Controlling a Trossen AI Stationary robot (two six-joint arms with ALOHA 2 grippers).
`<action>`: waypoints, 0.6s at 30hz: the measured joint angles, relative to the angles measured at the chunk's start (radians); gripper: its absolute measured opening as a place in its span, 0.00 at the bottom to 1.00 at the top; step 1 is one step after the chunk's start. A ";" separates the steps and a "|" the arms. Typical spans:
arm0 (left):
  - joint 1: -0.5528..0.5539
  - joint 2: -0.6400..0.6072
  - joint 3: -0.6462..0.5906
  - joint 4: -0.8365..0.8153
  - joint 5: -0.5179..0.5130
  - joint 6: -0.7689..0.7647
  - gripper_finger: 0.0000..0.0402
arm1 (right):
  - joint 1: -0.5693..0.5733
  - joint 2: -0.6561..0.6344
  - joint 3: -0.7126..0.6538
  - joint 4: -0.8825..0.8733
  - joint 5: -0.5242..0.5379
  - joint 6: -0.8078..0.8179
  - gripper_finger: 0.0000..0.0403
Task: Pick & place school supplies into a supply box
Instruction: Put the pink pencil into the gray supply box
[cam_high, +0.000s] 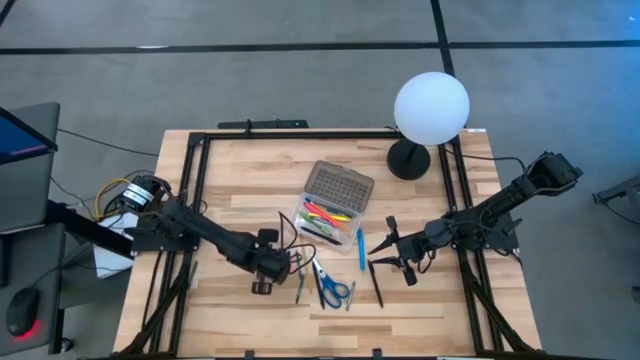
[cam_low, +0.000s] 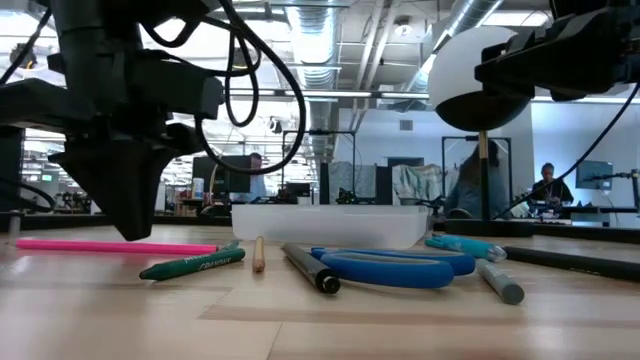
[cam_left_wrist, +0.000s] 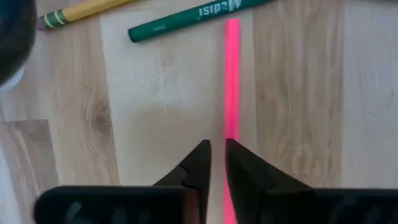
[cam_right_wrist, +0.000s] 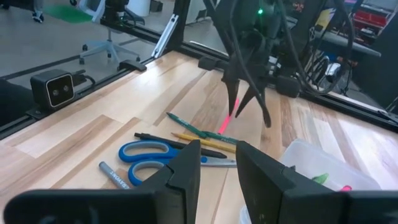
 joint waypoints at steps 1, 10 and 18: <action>0.002 0.000 0.000 -0.001 0.005 0.000 0.14 | 0.000 0.000 0.000 -0.002 0.000 0.000 0.24; 0.002 -0.008 -0.011 -0.115 0.098 -0.119 0.33 | 0.000 0.000 0.000 -0.020 0.000 0.021 0.24; -0.011 -0.003 -0.021 -0.143 0.131 -0.166 0.35 | 0.000 0.000 0.000 -0.020 0.000 0.026 0.24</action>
